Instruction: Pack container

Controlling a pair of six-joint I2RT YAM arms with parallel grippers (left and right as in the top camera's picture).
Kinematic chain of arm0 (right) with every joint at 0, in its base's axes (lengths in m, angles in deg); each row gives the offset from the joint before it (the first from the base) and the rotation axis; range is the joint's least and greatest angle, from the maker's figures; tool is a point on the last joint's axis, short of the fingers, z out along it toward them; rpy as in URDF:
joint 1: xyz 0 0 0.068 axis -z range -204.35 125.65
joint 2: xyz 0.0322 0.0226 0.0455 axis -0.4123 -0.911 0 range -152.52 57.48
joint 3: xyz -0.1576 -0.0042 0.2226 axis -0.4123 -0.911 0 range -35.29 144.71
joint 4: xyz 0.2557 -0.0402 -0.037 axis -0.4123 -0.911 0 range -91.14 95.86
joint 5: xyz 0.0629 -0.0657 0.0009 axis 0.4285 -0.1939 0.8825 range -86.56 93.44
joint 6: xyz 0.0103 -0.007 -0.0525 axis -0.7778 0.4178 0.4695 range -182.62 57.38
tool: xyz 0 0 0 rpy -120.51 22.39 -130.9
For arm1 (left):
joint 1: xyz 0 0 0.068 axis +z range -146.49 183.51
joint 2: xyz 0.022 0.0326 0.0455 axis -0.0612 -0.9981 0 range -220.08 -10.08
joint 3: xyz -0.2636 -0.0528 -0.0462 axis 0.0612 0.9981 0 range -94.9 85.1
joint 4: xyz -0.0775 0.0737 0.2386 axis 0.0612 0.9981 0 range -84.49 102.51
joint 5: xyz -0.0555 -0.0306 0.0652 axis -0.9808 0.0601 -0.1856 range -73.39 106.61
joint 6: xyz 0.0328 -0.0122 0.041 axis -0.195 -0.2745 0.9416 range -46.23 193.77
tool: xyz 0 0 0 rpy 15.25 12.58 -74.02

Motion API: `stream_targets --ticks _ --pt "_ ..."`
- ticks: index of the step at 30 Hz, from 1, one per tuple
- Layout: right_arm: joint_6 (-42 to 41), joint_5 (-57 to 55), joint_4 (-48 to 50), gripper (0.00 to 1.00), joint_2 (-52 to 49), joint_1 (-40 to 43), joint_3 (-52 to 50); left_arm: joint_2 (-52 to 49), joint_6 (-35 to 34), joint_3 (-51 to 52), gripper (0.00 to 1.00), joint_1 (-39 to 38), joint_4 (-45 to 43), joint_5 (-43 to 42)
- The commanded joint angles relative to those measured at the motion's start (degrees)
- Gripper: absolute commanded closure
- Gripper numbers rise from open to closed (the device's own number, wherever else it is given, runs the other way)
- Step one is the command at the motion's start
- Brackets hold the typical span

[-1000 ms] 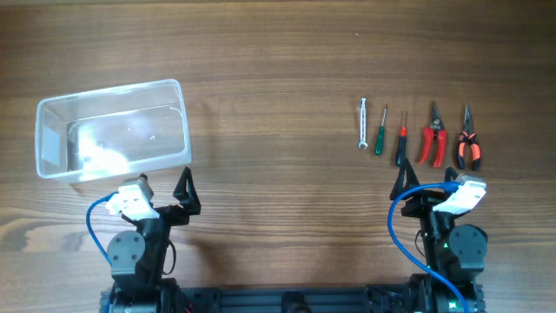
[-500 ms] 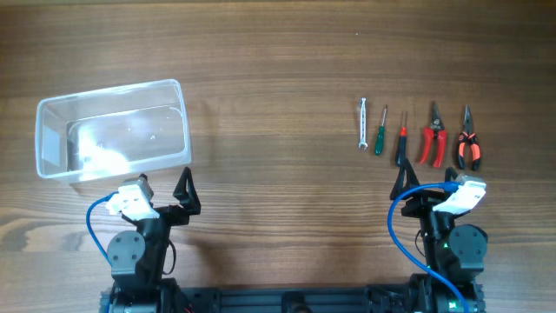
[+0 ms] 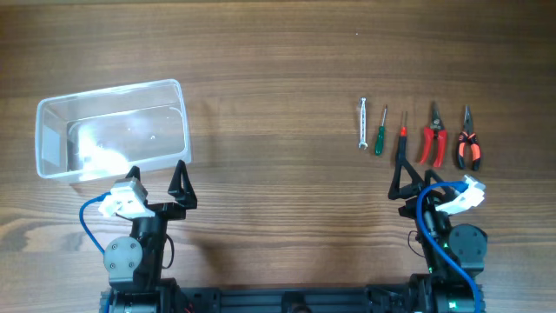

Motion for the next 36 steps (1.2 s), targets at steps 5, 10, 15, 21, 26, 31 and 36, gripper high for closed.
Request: stream_targets --ticks 5,10,15,21,26,31,36 --pt "11.5 1.9 -2.8 0.0 -10.7 -0.1 19.4 -3.5 0.6 -10.6 0.0 -0.4 1.8 -1.0" --pt "11.4 2.3 -11.9 0.0 -30.2 -0.1 38.8 -19.3 4.8 -27.2 0.0 -0.4 15.7 -1.0" --pt "18.2 2.3 -22.7 0.0 -53.8 -0.1 58.9 -39.8 12.6 -45.6 0.0 -0.4 28.2 -1.0" --pt "20.5 5.6 -36.7 0.0 -79.5 -0.1 84.5 -65.8 15.5 -71.9 0.0 -0.4 42.7 -4.4" --pt "26.3 6.3 -37.0 0.0 -82.7 0.1 87.4 -75.1 9.7 -77.9 0.0 -0.4 46.8 -9.7" --pt "29.2 -4.5 -40.7 0.0 -82.8 0.3 87.3 -79.2 5.8 -77.9 0.0 -0.4 42.6 -10.5" --pt "28.9 -7.5 -44.8 0.0 -85.0 0.4 87.1 -89.3 3.2 -77.9 0.09 -0.4 44.7 -8.9"
